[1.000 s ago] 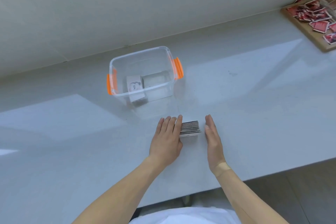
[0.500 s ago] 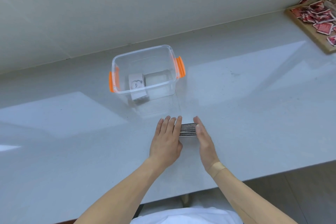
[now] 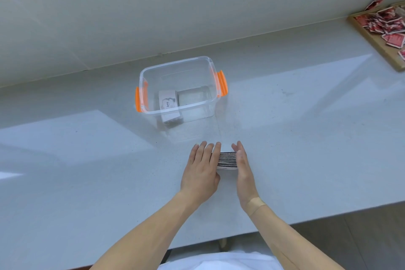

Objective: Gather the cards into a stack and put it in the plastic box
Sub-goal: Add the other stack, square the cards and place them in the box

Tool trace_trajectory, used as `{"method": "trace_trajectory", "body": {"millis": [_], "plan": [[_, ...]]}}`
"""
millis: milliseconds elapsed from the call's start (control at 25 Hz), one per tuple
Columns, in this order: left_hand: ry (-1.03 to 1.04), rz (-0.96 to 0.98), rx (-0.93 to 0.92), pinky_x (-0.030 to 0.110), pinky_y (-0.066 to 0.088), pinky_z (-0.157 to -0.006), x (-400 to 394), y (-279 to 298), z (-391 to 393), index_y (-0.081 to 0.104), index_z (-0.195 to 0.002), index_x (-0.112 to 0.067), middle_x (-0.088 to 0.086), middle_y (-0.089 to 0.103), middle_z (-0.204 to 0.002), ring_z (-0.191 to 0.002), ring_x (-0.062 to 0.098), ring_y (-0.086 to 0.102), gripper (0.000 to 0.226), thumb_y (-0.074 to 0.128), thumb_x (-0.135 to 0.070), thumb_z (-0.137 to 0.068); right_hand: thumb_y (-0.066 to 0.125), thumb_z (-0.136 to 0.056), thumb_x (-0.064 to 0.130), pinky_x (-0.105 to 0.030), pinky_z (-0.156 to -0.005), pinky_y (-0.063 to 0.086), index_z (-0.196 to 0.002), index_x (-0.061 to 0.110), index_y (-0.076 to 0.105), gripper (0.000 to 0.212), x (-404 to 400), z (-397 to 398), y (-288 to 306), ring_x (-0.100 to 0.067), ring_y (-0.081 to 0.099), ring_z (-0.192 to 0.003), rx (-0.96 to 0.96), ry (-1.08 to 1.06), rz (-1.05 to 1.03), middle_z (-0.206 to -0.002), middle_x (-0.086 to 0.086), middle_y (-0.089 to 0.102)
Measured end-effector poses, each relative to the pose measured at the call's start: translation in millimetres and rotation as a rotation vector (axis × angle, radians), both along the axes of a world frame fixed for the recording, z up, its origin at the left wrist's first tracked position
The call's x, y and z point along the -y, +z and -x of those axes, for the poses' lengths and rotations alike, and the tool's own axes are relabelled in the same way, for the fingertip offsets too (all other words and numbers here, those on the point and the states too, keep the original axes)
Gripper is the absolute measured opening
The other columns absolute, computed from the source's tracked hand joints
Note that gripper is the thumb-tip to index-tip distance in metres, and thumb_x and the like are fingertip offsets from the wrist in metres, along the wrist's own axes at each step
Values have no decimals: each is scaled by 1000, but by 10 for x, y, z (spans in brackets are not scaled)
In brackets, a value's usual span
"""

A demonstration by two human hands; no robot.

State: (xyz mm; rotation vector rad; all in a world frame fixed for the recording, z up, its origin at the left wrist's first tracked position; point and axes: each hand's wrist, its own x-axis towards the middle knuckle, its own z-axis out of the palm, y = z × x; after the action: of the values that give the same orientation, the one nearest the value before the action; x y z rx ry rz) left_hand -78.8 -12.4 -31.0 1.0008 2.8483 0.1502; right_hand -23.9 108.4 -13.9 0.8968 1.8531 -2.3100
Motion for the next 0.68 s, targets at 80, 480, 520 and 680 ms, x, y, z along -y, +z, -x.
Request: {"method": "trace_trajectory", "body": {"millis": [80,480,520,680], "plan": [[-7,1,0,49,25,-118,6,8,-6,24,-147,-7,10,47,-138,-136,34,37,80,57,-18,-75,39,-97,49,-26,-113,17,-148,36,23,55,-44,-15,31,10,28,-133,-10,73,8,-151,17,34],[-44,-35,29,47,31,-115,97,22,-84,43,-138,-5,5,60,-124,-127,31,52,74,62,-16,-67,62,-83,31,-33,-90,40,-138,20,35,63,-232,261,-5,-21,47,-116,26,829,-1313,-127,5,53],[-53,-39,35,46,34,-113,109,23,-92,45,-136,-6,4,60,-122,-125,30,53,72,62,-15,-67,60,-85,32,-33,-84,42,-134,20,39,55,-212,251,-39,-21,49,-110,34,836,-1349,-122,4,55],[-31,-100,43,42,39,-109,116,26,-37,52,-123,-9,3,60,-112,-113,28,56,51,55,-9,-72,61,-88,31,-33,-75,43,-116,21,50,32,-252,271,-90,-23,52,-100,-13,841,-1369,-109,4,58]]}}
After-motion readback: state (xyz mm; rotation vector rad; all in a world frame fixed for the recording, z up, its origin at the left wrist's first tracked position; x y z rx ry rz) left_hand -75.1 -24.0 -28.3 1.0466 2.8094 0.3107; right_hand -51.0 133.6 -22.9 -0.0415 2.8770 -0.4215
